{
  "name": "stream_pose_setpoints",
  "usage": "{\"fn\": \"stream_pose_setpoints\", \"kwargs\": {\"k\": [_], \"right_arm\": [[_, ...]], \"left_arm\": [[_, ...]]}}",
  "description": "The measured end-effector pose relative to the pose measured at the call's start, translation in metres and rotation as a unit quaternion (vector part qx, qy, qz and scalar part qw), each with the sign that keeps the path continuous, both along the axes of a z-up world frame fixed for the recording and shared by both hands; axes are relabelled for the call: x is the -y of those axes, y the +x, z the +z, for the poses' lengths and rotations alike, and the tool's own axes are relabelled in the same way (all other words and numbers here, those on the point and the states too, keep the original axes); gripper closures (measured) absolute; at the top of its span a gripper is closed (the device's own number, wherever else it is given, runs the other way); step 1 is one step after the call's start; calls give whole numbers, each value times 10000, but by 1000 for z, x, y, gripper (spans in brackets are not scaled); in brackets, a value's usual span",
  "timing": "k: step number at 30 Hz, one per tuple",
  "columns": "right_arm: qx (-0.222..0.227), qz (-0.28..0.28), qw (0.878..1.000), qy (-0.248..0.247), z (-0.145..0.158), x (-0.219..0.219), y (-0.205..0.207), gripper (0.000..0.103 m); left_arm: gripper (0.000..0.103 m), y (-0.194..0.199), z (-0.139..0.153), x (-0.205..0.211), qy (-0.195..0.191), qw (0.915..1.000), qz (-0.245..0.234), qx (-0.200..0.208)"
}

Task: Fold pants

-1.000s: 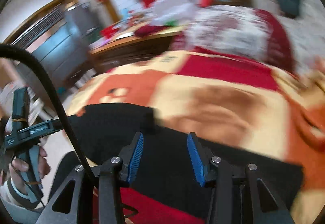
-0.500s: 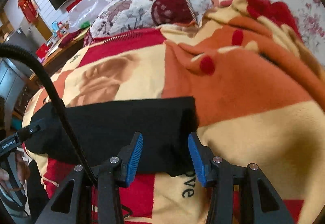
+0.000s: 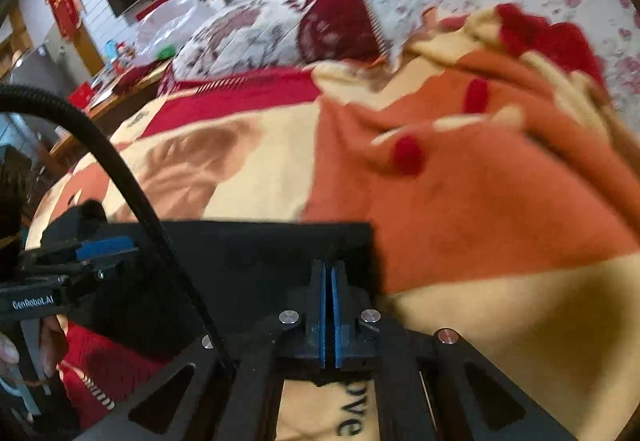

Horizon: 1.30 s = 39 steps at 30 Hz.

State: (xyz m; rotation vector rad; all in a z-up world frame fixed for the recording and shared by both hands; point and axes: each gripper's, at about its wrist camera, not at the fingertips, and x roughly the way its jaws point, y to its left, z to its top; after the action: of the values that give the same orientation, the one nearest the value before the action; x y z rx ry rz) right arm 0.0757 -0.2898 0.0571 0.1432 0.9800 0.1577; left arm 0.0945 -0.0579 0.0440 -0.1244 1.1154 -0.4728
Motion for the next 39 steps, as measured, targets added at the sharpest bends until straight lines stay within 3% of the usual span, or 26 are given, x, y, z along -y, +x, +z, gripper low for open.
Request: {"fn": "stream_pose_setpoints", "kwargs": {"k": [7, 9, 10, 11, 14, 16, 26, 33, 37, 39], "right_arm": [[-309, -294, 9988, 239, -3, 12, -5, 98], [-469, -426, 9969, 456, -6, 19, -7, 82], [-485, -423, 9957, 671, -6, 21, -9, 67], [-506, -403, 9944, 840, -5, 21, -11, 61], [-658, -317, 9944, 759, -6, 15, -16, 60], [-777, -217, 9941, 731, -12, 10, -17, 60], [-919, -148, 9919, 859, -25, 8, -23, 60], [-845, -164, 9929, 823, -26, 7, -25, 60], [-736, -170, 9938, 816, -26, 6, -26, 61], [-640, -169, 9962, 570, -27, 3, -24, 74]], "left_arm": [[49, -3, 3, 3, -19, 9999, -114, 62], [49, -3, 4, 7, -45, 9997, -229, 72], [49, -2, 6, 9, -73, 9994, -323, 103], [49, -2, 7, 11, -92, 9991, -385, 122], [46, 4, 10, 22, -244, 9966, -777, 102], [38, 12, 10, 31, -332, 9933, -1107, 16], [37, 44, 5, 75, -186, 9744, -2237, -84], [37, 48, -9, 106, 502, 9550, -2923, -46], [37, 48, -18, 110, 577, 9492, -3091, -84], [44, 45, -20, 112, 603, 9474, -3143, 64]]}}
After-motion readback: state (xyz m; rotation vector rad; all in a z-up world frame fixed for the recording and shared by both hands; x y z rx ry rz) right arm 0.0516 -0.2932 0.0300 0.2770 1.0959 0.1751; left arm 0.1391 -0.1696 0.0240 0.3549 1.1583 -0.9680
